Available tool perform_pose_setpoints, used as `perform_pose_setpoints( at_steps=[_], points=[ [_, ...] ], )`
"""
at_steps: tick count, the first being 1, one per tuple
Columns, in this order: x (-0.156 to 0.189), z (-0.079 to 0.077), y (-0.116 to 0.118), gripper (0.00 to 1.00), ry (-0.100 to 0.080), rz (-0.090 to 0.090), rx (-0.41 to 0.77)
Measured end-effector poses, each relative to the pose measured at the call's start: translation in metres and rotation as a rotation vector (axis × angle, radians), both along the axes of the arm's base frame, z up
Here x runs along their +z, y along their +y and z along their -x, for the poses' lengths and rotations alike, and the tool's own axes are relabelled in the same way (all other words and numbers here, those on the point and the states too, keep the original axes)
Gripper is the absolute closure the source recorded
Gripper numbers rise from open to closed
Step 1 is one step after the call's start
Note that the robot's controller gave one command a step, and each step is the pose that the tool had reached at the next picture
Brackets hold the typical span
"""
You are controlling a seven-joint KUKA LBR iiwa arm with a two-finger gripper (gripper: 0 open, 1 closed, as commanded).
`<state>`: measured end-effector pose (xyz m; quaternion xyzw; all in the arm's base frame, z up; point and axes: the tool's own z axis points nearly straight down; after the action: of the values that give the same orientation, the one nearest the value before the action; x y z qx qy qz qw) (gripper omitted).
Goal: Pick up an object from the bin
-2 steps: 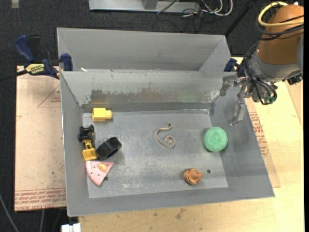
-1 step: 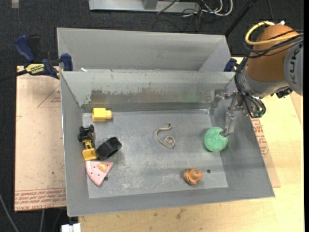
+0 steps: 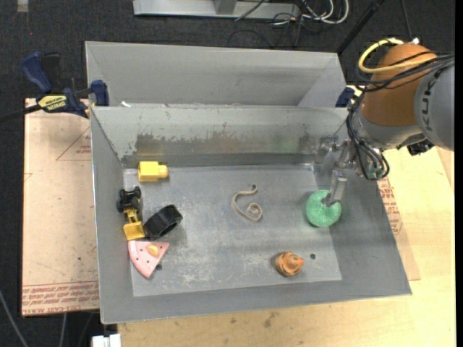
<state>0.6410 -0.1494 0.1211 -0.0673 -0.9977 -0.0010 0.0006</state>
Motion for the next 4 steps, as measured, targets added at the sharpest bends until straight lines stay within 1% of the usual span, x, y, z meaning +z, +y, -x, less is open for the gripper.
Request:
perform_pose_setpoints(
  at_steps=[1,2,3,4],
  points=[
    [-0.029,0.032,0.002,1.0,-0.006,0.001,0.002],
    [-0.029,0.032,0.002,0.0,-0.005,0.002,0.003],
    [-0.029,0.032,0.002,0.0,-0.004,0.002,0.004],
    [-0.045,0.069,-0.001,0.0,-0.007,0.002,0.007]
  ],
)
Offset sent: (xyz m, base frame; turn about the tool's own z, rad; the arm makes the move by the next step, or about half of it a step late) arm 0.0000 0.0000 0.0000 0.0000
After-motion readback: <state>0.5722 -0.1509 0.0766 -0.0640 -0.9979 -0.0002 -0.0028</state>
